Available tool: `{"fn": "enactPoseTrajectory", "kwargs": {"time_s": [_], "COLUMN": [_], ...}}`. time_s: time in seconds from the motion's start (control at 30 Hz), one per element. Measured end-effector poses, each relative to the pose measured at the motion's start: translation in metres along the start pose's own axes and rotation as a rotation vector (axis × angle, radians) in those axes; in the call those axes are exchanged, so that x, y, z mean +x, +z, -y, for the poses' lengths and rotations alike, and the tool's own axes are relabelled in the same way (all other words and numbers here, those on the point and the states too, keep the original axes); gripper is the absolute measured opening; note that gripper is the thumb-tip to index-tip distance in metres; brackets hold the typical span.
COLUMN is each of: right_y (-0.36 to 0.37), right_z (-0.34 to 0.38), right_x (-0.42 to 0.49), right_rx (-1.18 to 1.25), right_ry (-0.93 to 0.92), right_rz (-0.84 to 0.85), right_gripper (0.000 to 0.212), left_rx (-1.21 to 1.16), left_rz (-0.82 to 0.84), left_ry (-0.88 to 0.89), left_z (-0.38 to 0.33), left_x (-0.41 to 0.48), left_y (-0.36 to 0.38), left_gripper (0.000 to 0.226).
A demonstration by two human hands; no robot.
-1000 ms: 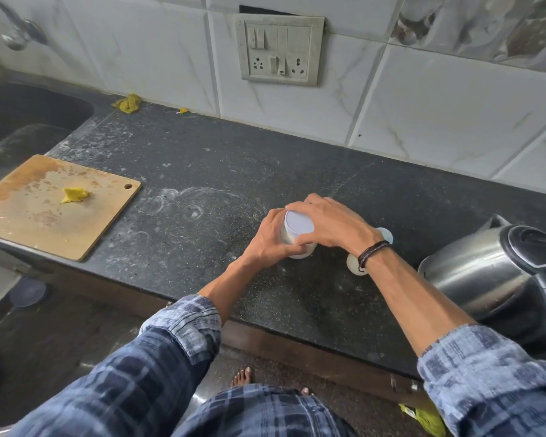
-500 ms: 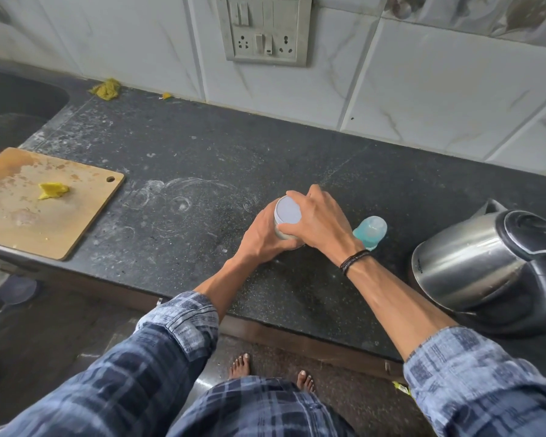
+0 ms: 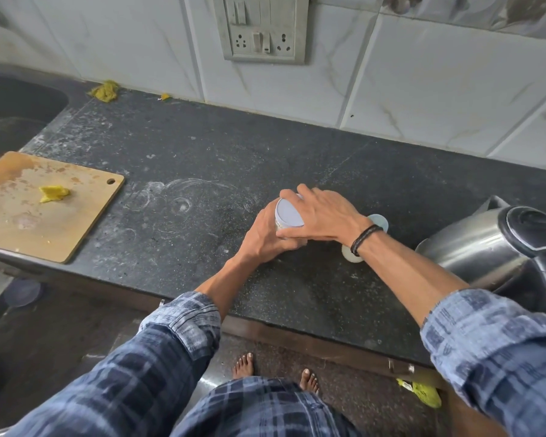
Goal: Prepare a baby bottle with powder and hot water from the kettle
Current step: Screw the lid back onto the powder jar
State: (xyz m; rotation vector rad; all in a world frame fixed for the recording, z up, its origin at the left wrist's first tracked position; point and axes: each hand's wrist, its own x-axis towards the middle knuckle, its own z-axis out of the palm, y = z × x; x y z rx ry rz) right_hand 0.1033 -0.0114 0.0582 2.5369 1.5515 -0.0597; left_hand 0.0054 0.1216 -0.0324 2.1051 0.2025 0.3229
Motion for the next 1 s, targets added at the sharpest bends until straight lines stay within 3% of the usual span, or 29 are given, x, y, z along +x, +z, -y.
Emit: {"fn": "enactPoseTrajectory", "kwargs": {"time_s": [0.23,0.63,0.8,1.0], "right_y": [0.013,0.012,0.018,0.012], "right_z": [0.008,0.030,0.025,0.011], "right_x": [0.001,-0.004,-0.004,-0.009], "right_rx": [-0.207,-0.196,-0.106,0.215], "right_ry": [0.068,0.264,0.263,0.286], "right_rz": [-0.100,-0.102,-0.142,-0.055], "right_gripper": [0.091,0.084,0.089,0.084], "left_rx": [-0.032,-0.065,-0.046,-0.120], "left_rz": [-0.010,-0.001,0.044,0.119], "left_ry": [0.006,-0.068,-0.059,-0.049], "left_z": [0.002,0.009,0.005,-0.004], "left_x": [-0.002,-0.001,0.000,0.000], "left_y": [0.006,0.009,0.003,-0.006], "left_gripper": [0.087,0.099,0.099,0.100]}}
